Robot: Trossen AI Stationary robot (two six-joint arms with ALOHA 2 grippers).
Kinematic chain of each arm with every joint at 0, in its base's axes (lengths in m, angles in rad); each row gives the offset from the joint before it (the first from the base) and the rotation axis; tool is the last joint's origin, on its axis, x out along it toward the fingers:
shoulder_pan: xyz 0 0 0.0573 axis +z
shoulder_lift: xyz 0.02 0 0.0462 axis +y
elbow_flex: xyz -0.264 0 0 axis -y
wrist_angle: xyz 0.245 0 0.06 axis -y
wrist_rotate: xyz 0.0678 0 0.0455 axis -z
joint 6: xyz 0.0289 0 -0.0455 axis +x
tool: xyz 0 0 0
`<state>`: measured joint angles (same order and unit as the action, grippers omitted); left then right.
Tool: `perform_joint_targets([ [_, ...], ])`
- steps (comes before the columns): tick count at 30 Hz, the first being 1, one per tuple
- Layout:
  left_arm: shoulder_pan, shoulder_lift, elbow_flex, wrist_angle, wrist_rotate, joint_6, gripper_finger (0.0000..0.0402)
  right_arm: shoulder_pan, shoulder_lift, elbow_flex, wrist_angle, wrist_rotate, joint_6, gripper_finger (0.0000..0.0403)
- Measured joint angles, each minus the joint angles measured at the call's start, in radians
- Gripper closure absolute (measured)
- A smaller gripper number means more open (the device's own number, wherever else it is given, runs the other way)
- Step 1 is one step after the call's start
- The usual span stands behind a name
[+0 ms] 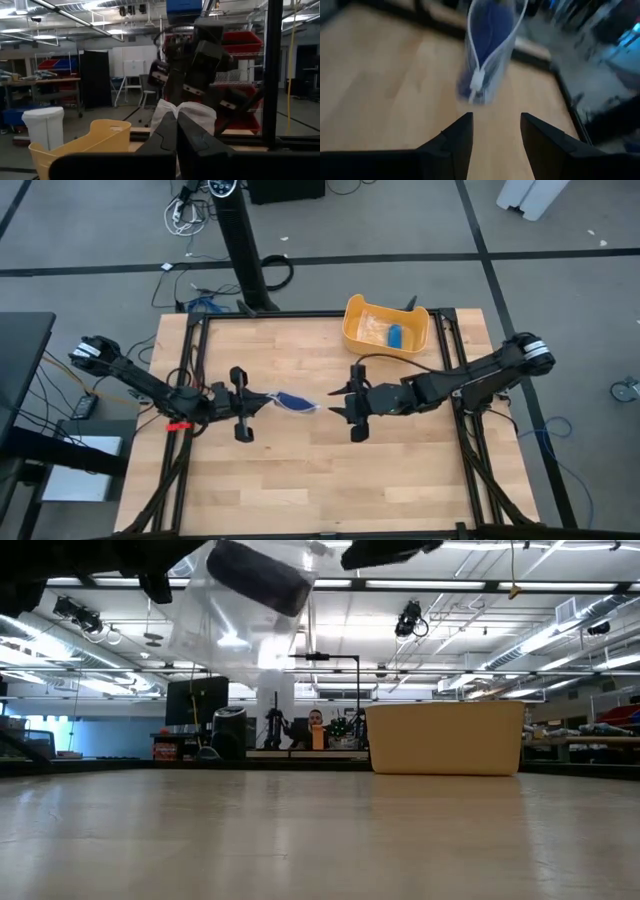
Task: Roll bandage
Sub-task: Close the transparent zip bag
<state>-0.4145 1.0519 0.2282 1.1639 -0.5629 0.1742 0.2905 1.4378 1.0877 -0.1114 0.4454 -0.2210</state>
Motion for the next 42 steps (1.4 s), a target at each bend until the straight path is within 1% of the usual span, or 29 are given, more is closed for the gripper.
perform_joint_targets([
  [4, 0.0, 0.0, -0.001, 0.013, 0.0, 0.001, 0.0401, 0.009, -0.036, -0.232, 0.471, -0.001, -0.011, 0.0241],
  [8, 0.0, 0.0, 0.007, 0.023, 0.0, 0.005, 0.0401, 0.017, 0.017, -0.407, 0.928, -0.027, -0.016, 0.0239],
  [10, 0.0, 0.0, 0.015, 0.023, 0.001, 0.013, 0.0401, 0.018, 0.067, -0.447, 1.091, -0.059, -0.009, 0.024],
  [13, 0.0, 0.0, 0.025, 0.022, 0.012, 0.024, 0.0401, 0.018, 0.143, -0.456, 1.23, -0.07, -0.007, 0.0242],
  [16, 0.0, 0.0, 0.028, 0.022, 0.015, 0.025, 0.0401, 0.018, 0.204, -0.428, 1.288, -0.071, -0.01, 0.0243],
  [18, 0.0, 0.0, 0.028, 0.022, 0.015, 0.026, 0.0401, 0.018, 0.231, -0.402, 1.316, -0.047, -0.016, 0.0243],
  [20, 0.0, 0.0, 0.028, 0.019, 0.016, 0.026, 0.0401, 0.016, 0.244, -0.382, 1.316, -0.021, -0.019, 0.0246],
  [24, 0.0, 0.0, 0.028, 0.02, 0.019, 0.026, 0.0401, 0.008, 0.247, -0.362, 1.311, -0.021, -0.018, 0.0261],
  [26, 0.0, 0.0, 0.028, 0.02, 0.023, 0.026, 0.0401, 0.005, 0.247, -0.359, 1.306, -0.02, -0.018, 0.0277],
  [29, 0.0, 0.0, 0.028, 0.02, 0.026, 0.026, 0.0401, 0.001, 0.246, -0.357, 1.307, -0.014, -0.001, 0.0314],
  [32, 0.0, 0.0, 0.028, 0.021, 0.026, 0.027, 0.0401, 0.007, 0.246, -0.357, 1.304, 0.051, 0.015, 0.0349],
  [34, 0.0, 0.0, 0.028, 0.022, 0.026, 0.029, 0.0401, 0.028, 0.246, -0.357, 1.304, 0.122, -0.01, 0.0358],
  [36, 0.0, 0.0, 0.028, 0.027, 0.026, 0.029, 0.0401, 0.065, 0.245, -0.357, 1.3, 0.188, -0.055, 0.0356],
  [39, 0.0, 0.0, 0.028, 0.042, 0.039, 0.032, 0.0401, 0.114, 0.244, -0.357, 1.279, 0.284, -0.087, 0.034],
  [41, 0.0, 0.0, 0.028, 0.046, 0.053, 0.032, 0.0401, 0.124, 0.244, -0.357, 1.255, 0.3, -0.079, 0.0326],
  [42, 0.0, 0.0, 0.028, 0.043, 0.053, 0.032, 0.0401, 0.122, 0.244, -0.357, 1.249, 0.289, -0.071, 0.032],
])
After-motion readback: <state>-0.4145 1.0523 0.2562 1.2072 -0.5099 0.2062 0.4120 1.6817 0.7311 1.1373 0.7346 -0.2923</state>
